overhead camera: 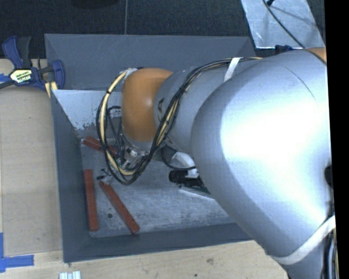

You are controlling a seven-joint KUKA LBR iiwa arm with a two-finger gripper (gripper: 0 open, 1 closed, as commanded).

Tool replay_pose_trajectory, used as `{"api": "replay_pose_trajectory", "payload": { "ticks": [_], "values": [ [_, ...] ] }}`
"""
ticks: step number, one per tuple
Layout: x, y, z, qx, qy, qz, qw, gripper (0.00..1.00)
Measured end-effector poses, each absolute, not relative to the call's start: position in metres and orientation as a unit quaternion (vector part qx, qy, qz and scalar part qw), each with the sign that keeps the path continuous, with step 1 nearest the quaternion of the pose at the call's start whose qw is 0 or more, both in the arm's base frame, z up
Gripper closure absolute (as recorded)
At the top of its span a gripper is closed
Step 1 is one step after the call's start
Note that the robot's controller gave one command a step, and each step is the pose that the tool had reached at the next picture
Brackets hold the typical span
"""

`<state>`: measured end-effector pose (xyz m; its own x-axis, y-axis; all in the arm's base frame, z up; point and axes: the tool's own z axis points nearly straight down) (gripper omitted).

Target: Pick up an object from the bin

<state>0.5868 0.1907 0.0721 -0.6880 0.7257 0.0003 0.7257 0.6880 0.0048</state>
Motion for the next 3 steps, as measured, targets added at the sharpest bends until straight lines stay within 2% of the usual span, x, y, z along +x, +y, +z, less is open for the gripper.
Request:
{"api": "replay_pose_trajectory", "payload": {
  "ticks": [1, 2, 3],
  "values": [
    [0.567, 0.187, 0.072, 0.427, 0.904, 0.002, 0.002, 0.0],
    [0.567, 0.187, 0.072, 0.427, 0.904, 0.001, 0.001, 1.0],
    [0.569, 0.186, 0.188, 0.425, 0.905, 0.003, 0.003, 1.0]
  ]
}}
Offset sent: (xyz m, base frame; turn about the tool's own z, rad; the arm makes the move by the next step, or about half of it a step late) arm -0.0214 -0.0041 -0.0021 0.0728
